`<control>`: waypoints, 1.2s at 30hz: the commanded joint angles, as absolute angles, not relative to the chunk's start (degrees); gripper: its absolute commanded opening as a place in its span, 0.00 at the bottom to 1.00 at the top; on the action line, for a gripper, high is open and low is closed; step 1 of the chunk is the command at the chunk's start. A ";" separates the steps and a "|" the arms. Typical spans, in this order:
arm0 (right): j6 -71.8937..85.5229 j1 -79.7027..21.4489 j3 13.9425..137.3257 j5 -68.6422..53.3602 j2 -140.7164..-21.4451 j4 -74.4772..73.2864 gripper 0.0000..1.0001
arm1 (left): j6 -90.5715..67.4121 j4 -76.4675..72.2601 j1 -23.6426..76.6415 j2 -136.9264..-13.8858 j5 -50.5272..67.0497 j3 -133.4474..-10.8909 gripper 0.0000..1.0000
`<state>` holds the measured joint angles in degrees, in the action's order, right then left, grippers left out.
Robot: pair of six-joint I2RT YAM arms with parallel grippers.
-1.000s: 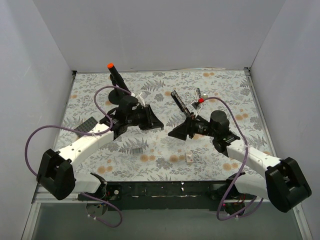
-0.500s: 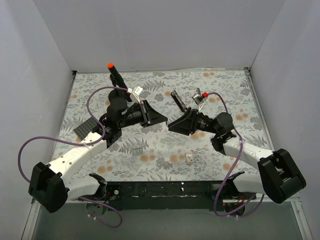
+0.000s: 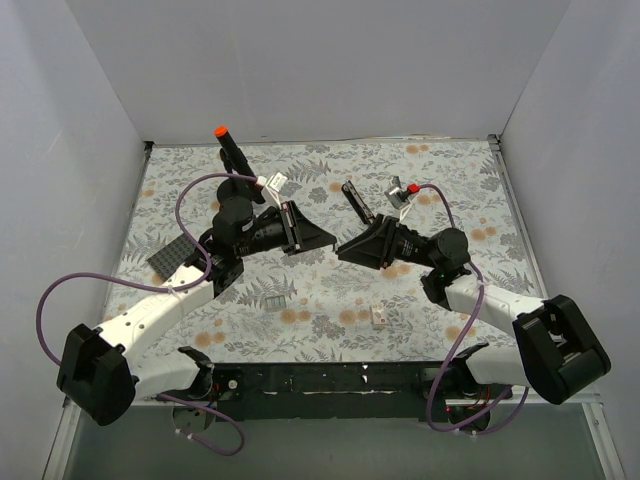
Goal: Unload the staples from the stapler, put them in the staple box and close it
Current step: Place the staple in the staple box.
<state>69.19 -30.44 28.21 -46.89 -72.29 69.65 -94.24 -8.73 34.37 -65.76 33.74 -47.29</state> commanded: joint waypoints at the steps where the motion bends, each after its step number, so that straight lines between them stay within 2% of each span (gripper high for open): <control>1: 69.87 -30.32 28.65 -46.50 -73.04 73.65 0.61 | -93.34 -10.28 34.72 -62.76 35.16 -46.76 0.16; 14: 68.99 -30.76 30.06 -46.76 -74.26 71.98 0.64 | -93.69 -11.78 34.72 -61.96 35.86 -45.44 0.16; 36: 72.42 -31.64 31.20 -46.85 -76.38 78.05 0.51 | -94.48 -14.24 34.72 -62.75 37.00 -44.47 0.17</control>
<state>71.44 -31.27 29.28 -46.72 -76.25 72.53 -94.50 -12.64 34.37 -63.88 36.07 -44.51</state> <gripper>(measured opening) 0.532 0.172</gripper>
